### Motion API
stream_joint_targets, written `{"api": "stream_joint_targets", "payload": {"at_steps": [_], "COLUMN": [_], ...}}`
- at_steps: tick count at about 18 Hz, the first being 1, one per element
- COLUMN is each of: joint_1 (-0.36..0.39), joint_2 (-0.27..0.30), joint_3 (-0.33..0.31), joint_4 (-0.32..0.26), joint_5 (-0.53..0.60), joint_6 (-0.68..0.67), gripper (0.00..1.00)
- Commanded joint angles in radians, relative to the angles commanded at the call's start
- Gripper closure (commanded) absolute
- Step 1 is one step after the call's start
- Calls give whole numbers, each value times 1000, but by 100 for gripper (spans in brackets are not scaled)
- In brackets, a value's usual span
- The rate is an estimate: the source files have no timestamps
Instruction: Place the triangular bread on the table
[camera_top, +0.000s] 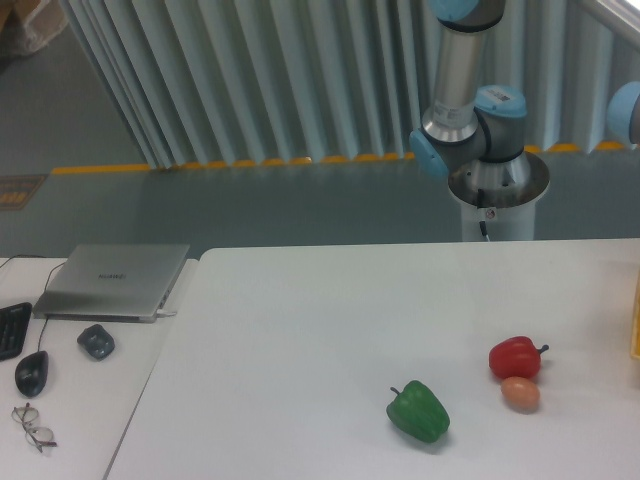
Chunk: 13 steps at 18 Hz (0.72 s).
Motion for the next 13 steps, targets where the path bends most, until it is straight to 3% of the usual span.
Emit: {"api": "stream_joint_targets", "payload": {"at_steps": [8,13], "joint_1": [8,23], "joint_2": [-84,-132], "joint_3": [84,101], "joint_4": [8,89], "joint_5": [-3,-3], "joint_6": [86,126], "gripper": [0,0]}}
